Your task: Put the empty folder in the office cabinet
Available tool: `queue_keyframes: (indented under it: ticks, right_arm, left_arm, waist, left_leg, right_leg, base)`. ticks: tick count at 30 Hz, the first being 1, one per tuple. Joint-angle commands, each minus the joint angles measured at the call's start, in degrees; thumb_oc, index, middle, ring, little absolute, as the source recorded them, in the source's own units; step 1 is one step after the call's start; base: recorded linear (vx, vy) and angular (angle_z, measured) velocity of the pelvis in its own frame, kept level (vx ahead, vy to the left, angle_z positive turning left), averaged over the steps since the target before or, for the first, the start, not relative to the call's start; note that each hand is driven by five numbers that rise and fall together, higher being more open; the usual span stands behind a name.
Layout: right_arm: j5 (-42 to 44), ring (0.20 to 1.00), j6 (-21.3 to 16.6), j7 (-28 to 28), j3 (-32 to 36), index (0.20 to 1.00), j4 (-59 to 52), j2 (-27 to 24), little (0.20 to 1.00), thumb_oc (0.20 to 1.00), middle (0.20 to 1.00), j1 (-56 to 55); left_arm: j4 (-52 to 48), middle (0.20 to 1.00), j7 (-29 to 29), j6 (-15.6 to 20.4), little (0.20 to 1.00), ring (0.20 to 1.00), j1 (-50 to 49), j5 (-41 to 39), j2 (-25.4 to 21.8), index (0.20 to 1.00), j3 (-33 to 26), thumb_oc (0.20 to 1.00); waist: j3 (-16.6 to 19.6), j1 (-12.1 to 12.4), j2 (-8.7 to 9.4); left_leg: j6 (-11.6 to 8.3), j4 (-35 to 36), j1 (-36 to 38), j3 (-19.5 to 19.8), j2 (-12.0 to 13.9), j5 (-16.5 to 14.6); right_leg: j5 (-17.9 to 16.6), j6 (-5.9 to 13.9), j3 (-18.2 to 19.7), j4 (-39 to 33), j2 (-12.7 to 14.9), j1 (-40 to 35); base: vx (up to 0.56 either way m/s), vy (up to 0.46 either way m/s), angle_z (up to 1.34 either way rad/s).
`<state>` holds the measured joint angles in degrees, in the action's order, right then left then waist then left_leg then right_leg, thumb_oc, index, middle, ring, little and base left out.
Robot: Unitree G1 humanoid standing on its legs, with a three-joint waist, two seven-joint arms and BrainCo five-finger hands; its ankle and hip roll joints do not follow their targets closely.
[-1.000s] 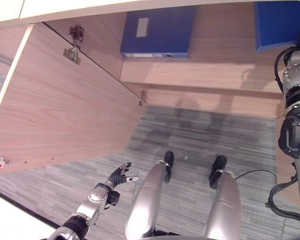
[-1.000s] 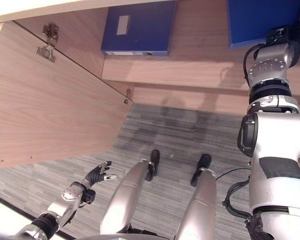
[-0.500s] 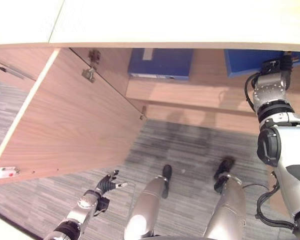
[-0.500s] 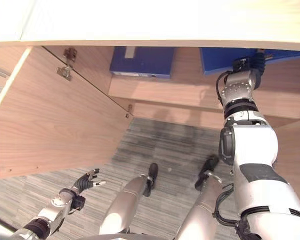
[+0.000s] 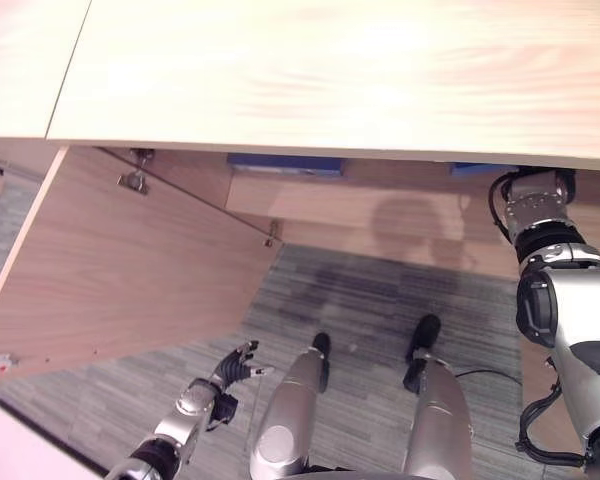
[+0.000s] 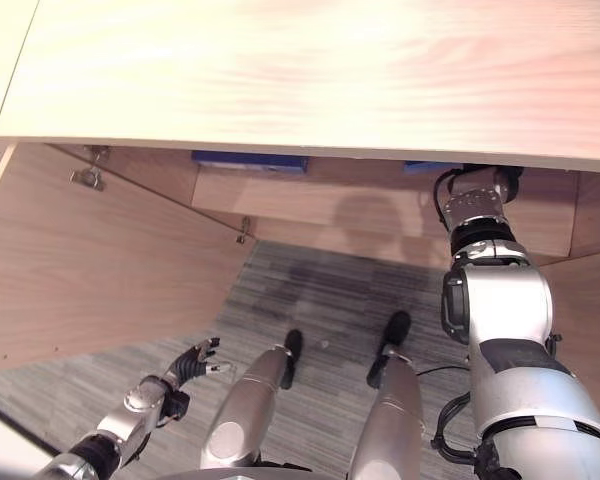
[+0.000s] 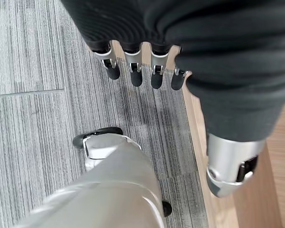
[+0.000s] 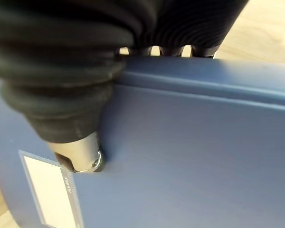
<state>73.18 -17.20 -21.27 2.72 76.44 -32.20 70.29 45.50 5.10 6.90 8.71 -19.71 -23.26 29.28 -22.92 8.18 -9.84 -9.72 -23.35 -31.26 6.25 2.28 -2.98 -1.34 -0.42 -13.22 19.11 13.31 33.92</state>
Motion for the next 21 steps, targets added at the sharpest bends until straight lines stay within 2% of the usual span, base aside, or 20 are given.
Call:
queue_keyframes:
  ticks: [1, 2, 3, 7, 12, 15, 21]
  right_arm:
    - [-2.2, 0.200, -0.9, 2.3, -3.0, 0.200, -5.5, -6.3, 0.200, 0.200, 0.200, 4.8]
    - [-1.9, 0.200, -0.9, 2.6, -2.9, 0.200, -5.2, -5.6, 0.200, 0.200, 0.200, 5.2]
    - [-1.7, 0.200, -0.7, 2.7, -2.8, 0.200, -5.2, -5.5, 0.200, 0.200, 0.200, 6.0]
    - [-1.5, 0.200, -0.5, 2.7, -2.5, 0.200, -5.3, -5.8, 0.200, 0.200, 0.200, 6.1]
    - [-0.7, 0.200, -0.3, 3.1, -1.9, 0.200, -5.3, -7.2, 0.200, 0.200, 0.200, 6.2]
    - [0.7, 0.200, -0.8, 3.3, -2.0, 0.200, -5.1, -8.3, 0.200, 0.200, 0.200, 8.2]
    - [3.2, 0.200, -1.0, 3.6, -2.0, 0.200, -3.9, -9.4, 0.200, 0.200, 0.200, 10.6]
  left_arm:
    - [0.4, 1.000, -0.9, 0.2, 1.000, 1.000, -3.0, 1.9, -3.4, 1.000, -0.6, 1.000]
    - [0.5, 1.000, -0.9, 0.4, 1.000, 1.000, -3.7, 2.0, -3.0, 1.000, -0.5, 1.000]
    - [0.5, 1.000, -1.0, 0.7, 1.000, 1.000, -3.2, 2.0, -3.5, 1.000, -0.3, 1.000]
    - [0.3, 1.000, -0.8, 0.6, 1.000, 1.000, -3.4, 2.2, -4.1, 1.000, -0.7, 1.000]
    - [0.3, 1.000, -0.3, 0.9, 1.000, 1.000, -2.7, 3.0, -4.8, 1.000, -0.7, 1.000]
    - [-1.0, 1.000, 0.0, 0.8, 1.000, 1.000, -2.4, 3.1, -5.8, 1.000, -0.3, 1.000]
    - [-3.2, 1.000, 0.3, 0.8, 1.000, 1.000, -1.8, 2.7, -7.9, 1.000, 0.3, 1.000]
  waist:
    - [-0.2, 4.1, -2.10]
    - [0.0, 4.6, -2.58]
    - [0.4, 4.2, -2.85]
    - [1.1, 4.0, -2.06]
    - [1.7, 3.6, -1.77]
    - [2.2, 3.6, -1.45]
    - [1.5, 4.1, -1.18]
  left_leg:
    - [0.81, 19.2, 2.9, -1.9, 5.5, 10.3]
    - [0.93, 23.8, 6.3, -1.8, 5.9, 10.6]
    - [1.16, 23.5, 7.2, -2.3, 5.4, 10.5]
    - [1.76, 23.1, 7.7, -2.7, 4.4, 9.9]
    - [2.05, 23.3, 8.1, -3.1, 3.0, 9.6]
    - [2.48, 21.3, 8.0, -2.2, 2.4, 8.2]
    - [2.38, 15.1, 4.3, -0.9, 1.7, 6.1]
  right_leg:
    - [9.7, 6.85, 1.0, 1.1, -1.2, -6.7]
    - [10.1, 7.06, 2.1, 2.7, -2.1, -5.9]
    - [9.2, 7.72, 2.9, 3.2, -1.8, -5.0]
    - [8.5, 8.01, 4.2, 3.1, -1.1, -4.4]
    - [8.2, 8.46, 4.9, 1.9, -0.2, -5.5]
    - [8.2, 8.45, 6.0, 0.9, -0.2, -6.5]
    - [10.2, 8.22, 6.1, 5.0, 0.3, -5.2]
  base:
    - [0.12, 0.092, -0.26]
    - [0.13, 0.111, -0.87]
    - [0.07, 0.097, -1.27]
    - [0.05, 0.068, -0.68]
    - [0.05, 0.028, 0.06]
    - [0.03, -0.008, -0.06]
    - [0.01, -0.038, 0.13]
